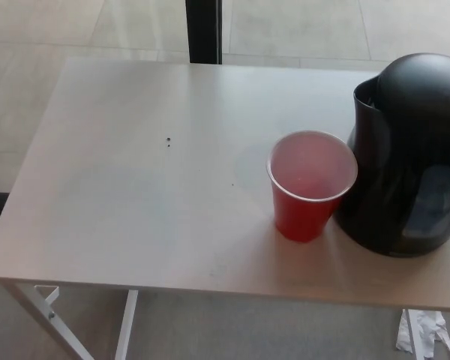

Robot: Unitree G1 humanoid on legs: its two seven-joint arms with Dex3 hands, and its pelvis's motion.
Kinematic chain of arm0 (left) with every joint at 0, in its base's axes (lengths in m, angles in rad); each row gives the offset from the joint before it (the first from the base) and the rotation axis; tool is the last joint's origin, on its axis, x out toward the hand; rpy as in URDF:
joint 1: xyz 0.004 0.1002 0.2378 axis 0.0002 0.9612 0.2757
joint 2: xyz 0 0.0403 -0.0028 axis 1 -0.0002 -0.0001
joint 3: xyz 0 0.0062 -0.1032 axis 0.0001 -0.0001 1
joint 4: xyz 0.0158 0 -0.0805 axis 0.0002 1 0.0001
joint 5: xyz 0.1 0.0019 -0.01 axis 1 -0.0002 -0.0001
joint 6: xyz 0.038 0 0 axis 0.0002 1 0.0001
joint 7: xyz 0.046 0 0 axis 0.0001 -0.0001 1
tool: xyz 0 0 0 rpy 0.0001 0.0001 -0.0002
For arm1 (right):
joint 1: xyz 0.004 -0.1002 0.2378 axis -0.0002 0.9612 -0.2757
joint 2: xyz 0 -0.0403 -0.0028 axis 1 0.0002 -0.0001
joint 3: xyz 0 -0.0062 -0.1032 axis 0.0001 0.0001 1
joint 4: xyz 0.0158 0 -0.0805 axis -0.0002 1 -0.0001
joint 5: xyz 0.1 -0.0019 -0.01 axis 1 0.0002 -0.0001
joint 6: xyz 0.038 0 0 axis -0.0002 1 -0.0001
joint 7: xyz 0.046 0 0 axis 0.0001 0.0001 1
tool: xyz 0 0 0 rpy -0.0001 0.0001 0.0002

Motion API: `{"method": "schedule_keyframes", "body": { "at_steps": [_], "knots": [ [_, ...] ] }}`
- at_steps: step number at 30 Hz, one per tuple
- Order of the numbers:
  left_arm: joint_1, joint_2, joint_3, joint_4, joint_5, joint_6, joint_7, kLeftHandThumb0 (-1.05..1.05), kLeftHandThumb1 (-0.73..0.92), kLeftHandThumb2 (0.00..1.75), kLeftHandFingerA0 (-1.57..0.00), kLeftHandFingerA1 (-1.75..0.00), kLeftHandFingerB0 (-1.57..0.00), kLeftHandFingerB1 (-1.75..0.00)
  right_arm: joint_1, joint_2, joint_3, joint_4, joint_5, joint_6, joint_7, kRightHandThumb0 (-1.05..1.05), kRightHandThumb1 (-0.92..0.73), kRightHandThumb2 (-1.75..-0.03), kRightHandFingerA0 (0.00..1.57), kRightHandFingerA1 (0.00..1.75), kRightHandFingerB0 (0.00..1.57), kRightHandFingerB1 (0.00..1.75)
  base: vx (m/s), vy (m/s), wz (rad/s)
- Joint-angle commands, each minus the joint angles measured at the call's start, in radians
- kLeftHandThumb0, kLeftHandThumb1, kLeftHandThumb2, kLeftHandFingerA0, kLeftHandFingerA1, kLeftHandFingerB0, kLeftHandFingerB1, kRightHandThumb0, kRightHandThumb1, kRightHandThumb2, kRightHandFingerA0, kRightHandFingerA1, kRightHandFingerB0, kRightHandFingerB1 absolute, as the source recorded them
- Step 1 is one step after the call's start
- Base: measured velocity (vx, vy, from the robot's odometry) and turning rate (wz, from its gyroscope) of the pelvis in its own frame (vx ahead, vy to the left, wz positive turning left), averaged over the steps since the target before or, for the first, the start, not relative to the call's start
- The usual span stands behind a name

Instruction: The robot uses its right hand to lift up a kettle kept on the middle of the desk by its handle and tilt it into a glass kept next to it to pour out water

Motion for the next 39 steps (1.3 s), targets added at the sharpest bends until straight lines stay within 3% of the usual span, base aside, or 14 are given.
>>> {"method": "schedule_keyframes", "body": {
  "at_steps": [1,4,7,9,14,15,19,20,23,24,27,28,30,39],
  "knots": [
    [0.016,0.033,0.046,-0.024,-0.084,-0.018,-0.133,-0.67,0.64,0.6,-0.49,-0.51,-0.39,-0.38,0.004,-0.027,-0.151,-0.062,0.171,0.058,0.032,-0.71,-0.69,-0.61,0.09,0.74,0.0,0.27,0.0,0.0,0.0],
    [0.014,0.03,0.054,-0.027,-0.089,-0.008,-0.134,-0.69,0.5,0.91,-0.46,-0.61,-0.29,-0.5,0.01,-0.028,-0.207,-0.129,0.203,0.069,0.047,-0.9,-0.59,-0.9,0.02,0.54,0.0,0.26,0.0,0.0,0.0],
    [0.009,0.019,0.057,-0.015,-0.089,-0.004,-0.129,-0.68,0.64,0.6,-0.48,-0.49,-0.35,-0.37,-0.009,-0.066,-0.278,-0.235,0.244,0.112,0.043,-0.83,-0.58,-0.96,0.01,0.51,0.0,0.39,0.0,0.0,0.0],
    [0.006,0.017,0.057,-0.007,-0.09,-0.004,-0.129,-0.68,0.64,0.6,-0.49,-0.49,-0.37,-0.37,-0.024,-0.08,-0.303,-0.286,0.264,0.12,0.06,-0.77,-0.65,-0.72,0.01,0.6,0.0,0.15,0.0,0.0,0.0],
    [-0.016,0.015,0.048,0.009,-0.09,-0.008,-0.142,-0.68,0.65,0.6,-0.47,-0.5,-0.34,-0.36,-0.151,-0.17,-0.344,-0.393,0.312,0.183,0.071,-0.86,-0.54,-0.91,0.19,0.64,0.02,0.37,0.0,0.0,0.0],
    [-0.018,0.018,0.049,0.01,-0.093,-0.005,-0.144,-0.68,0.65,0.6,-0.47,-0.5,-0.33,-0.36,-0.2,-0.188,-0.348,-0.413,0.331,0.186,0.083,-0.83,-0.64,-0.6,0.24,0.66,0.04,0.44,0.0,0.0,0.0],
    [-0.004,0.018,0.041,-0.019,-0.087,-0.01,-0.142,-0.68,0.67,0.6,-0.5,-0.49,-0.33,-0.37,-0.248,-0.21,-0.346,-0.533,0.347,0.265,0.063,-0.86,-0.52,-0.9,0.23,0.67,0.05,0.49,0.0,0.0,0.0],
    [-0.013,0.018,0.044,-0.002,-0.091,-0.011,-0.143,-0.7,0.66,0.6,-0.51,-0.5,-0.33,-0.37,-0.282,-0.225,-0.335,-0.608,0.384,0.316,0.069,-0.87,-0.63,-0.6,0.28,0.75,0.12,0.52,0.0,0.0,0.0],
    [-0.014,0.023,0.042,-0.004,-0.09,-0.003,-0.144,-0.69,0.67,0.6,-0.49,-0.5,-0.31,-0.38,-0.344,-0.225,-0.308,-0.649,0.419,0.356,0.086,-0.85,-0.59,-0.58,0.41,0.66,0.2,0.51,0.0,0.0,0.0],
    [-0.008,0.017,0.039,-0.019,-0.089,-0.01,-0.142,-0.7,0.53,0.93,-0.45,-0.6,-0.26,-0.49,-0.39,-0.235,-0.241,-0.681,0.429,0.384,0.128,-0.78,-0.5,-0.87,0.15,0.53,0.1,0.48,0.0,0.0,0.0],
    [-0.002,0.013,0.034,-0.026,-0.086,-0.013,-0.14,-0.68,0.68,0.61,-0.51,-0.5,-0.34,-0.38,-0.424,-0.262,-0.14,-0.713,0.387,0.401,0.173,-0.39,-0.39,-0.99,0.01,0.51,0.0,0.51,0.0,0.0,0.0],
    [-0.001,0.01,0.037,-0.03,-0.092,-0.004,-0.138,-0.69,0.52,0.93,-0.45,-0.6,-0.26,-0.5,-0.444,-0.265,-0.106,-0.718,0.378,0.404,0.184,-0.73,-0.52,-0.88,0.1,0.5,0.04,0.29,0.0,0.0,0.0],
    [-0.003,0.011,0.038,-0.017,-0.093,-0.009,-0.143,-0.7,0.67,0.6,-0.49,-0.5,-0.33,-0.38,-0.477,-0.256,-0.036,-0.75,0.374,0.431,0.192,-0.7,-0.48,-0.9,0.03,0.49,0.0,0.24,0.0,0.0,0.0],
    [-0.002,0.012,0.034,-0.014,-0.094,-0.004,-0.147,-0.69,0.66,0.6,-0.49,-0.51,-0.32,-0.37,-0.514,-0.209,0.126,-0.853,0.347,0.503,0.172,-0.67,-0.64,-0.62,0.09,0.37,0.05,0.18,0.0,0.0,0.0]
  ]
}}
